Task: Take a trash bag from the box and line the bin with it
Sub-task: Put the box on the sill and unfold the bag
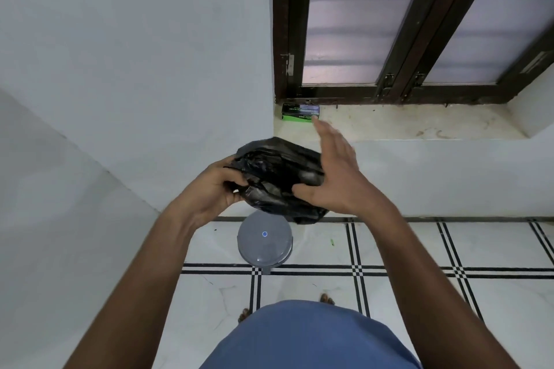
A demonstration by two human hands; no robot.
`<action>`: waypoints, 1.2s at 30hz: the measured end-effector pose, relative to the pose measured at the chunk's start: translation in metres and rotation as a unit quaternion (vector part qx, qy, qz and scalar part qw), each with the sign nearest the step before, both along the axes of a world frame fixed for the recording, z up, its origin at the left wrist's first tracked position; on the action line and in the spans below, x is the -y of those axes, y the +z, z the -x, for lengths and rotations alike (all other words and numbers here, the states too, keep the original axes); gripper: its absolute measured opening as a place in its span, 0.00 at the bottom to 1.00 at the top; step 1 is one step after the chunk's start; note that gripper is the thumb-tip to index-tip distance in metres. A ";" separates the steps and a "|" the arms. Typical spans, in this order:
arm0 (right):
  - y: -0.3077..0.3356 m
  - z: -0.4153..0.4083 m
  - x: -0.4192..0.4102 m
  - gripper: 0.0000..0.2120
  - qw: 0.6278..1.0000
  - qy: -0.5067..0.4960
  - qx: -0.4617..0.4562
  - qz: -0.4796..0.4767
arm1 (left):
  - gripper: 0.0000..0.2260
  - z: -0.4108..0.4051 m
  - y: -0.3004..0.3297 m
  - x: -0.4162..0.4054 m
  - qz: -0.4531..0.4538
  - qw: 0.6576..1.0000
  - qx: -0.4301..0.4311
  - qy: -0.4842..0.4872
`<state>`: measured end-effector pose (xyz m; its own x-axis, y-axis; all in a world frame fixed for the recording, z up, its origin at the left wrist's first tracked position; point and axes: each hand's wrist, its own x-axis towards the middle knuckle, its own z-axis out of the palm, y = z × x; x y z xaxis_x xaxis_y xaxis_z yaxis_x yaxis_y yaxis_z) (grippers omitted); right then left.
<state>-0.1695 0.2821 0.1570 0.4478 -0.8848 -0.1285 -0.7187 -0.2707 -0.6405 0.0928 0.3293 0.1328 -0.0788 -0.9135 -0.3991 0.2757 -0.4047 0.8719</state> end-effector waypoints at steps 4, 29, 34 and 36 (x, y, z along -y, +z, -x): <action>0.001 -0.014 0.003 0.48 0.997 0.035 -0.001 -0.067 | 0.29 0.010 0.004 0.003 0.021 0.999 0.005 -0.045; -0.034 0.030 0.028 0.44 0.980 -0.116 -0.135 -0.093 | 0.16 -0.032 0.007 0.000 -0.101 0.991 0.076 -0.039; -0.006 0.009 0.007 0.77 0.991 0.018 -0.118 -0.062 | 0.12 -0.019 0.011 -0.002 0.001 0.979 0.197 -0.052; 0.001 -0.013 -0.004 0.73 0.997 0.053 -0.050 -0.035 | 0.11 -0.017 0.014 -0.002 0.019 0.976 0.194 -0.095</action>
<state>-0.1561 0.2857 0.1584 0.5196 -0.8209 -0.2367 -0.7493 -0.3048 -0.5879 0.1101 0.3318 0.1466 -0.0977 -0.9120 -0.3984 -0.1545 -0.3816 0.9113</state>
